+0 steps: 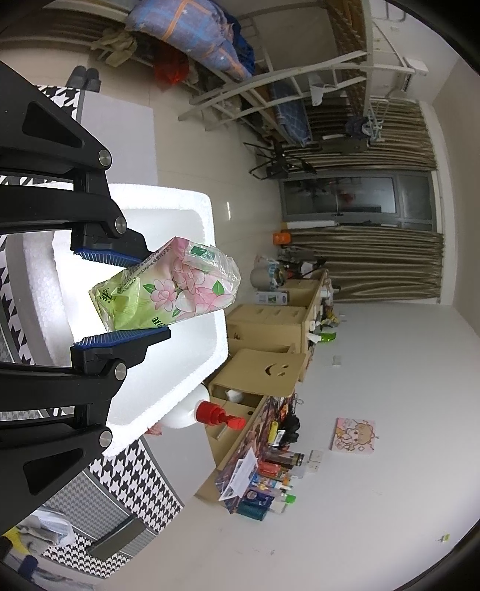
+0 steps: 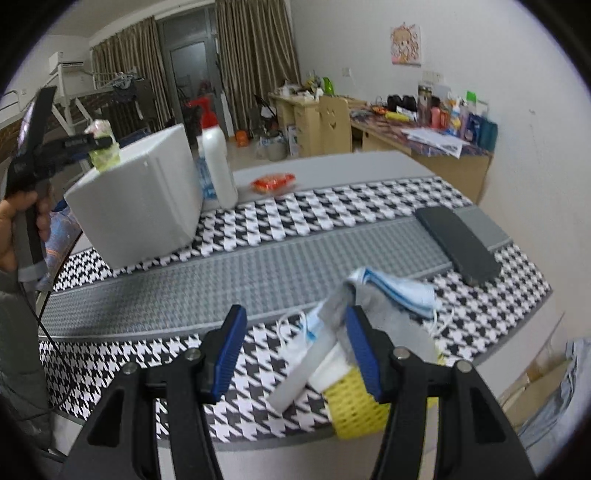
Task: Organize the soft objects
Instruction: 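Open the left gripper to drop the floral bag into the foam box, then withdraw the left gripper from the box while the right gripper holds the white tube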
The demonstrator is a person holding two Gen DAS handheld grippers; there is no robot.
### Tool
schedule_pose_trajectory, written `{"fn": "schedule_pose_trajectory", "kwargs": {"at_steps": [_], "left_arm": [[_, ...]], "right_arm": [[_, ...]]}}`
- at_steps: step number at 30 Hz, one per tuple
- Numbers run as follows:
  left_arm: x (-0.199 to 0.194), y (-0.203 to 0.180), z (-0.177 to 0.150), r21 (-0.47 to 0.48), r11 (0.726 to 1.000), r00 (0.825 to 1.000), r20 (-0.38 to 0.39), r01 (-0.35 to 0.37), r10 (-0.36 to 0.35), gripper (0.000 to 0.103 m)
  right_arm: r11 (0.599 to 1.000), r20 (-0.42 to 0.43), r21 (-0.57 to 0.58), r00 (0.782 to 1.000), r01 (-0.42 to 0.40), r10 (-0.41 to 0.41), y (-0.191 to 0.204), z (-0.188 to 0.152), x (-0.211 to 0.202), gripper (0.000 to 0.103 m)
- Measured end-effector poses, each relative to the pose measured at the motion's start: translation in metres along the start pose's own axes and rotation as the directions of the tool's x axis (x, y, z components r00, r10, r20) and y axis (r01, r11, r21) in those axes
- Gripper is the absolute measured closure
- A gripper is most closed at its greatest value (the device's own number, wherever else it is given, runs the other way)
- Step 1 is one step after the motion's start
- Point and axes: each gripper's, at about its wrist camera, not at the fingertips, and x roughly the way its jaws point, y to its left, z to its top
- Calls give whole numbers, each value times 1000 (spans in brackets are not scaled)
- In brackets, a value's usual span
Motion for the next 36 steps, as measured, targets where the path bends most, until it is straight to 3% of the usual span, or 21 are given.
{"fn": "schedule_pose_trajectory", "kwargs": {"at_steps": [9,11,15,18,22,24,34,36], "left_arm": [[13,-5,-6,7,1000,998,-57,-19,19,65],[14,-5,-7,9,1000,998,-63,-20,21,47],[14,-4,-8,6,1000,998,-59,-30,30,40],[12,-1,-8,-8,999,998,-46,-32,32,25],[3,1,-7,-19,999,999,-20,-42,42,13],[-1,3,-6,-24,999,999,-6,-46,46,11],[-21,4,-3,-28,999,998,44,-36,37,6],[-25,4,-2,-27,999,998,52,-31,33,6]], "right_arm": [[999,-87,39,996,19,-15,-4,-19,27,42],[999,-98,44,995,21,-16,-6,-21,32,42],[998,-117,56,993,17,-10,-10,-24,38,42],[998,-127,70,992,8,1,-12,-25,42,42],[998,-138,68,990,6,3,-11,-26,46,52],[998,-144,64,990,9,1,-8,-26,48,58],[997,-196,68,980,27,-13,-6,-32,57,62],[997,-200,56,979,48,-36,-5,-32,57,71]]}}
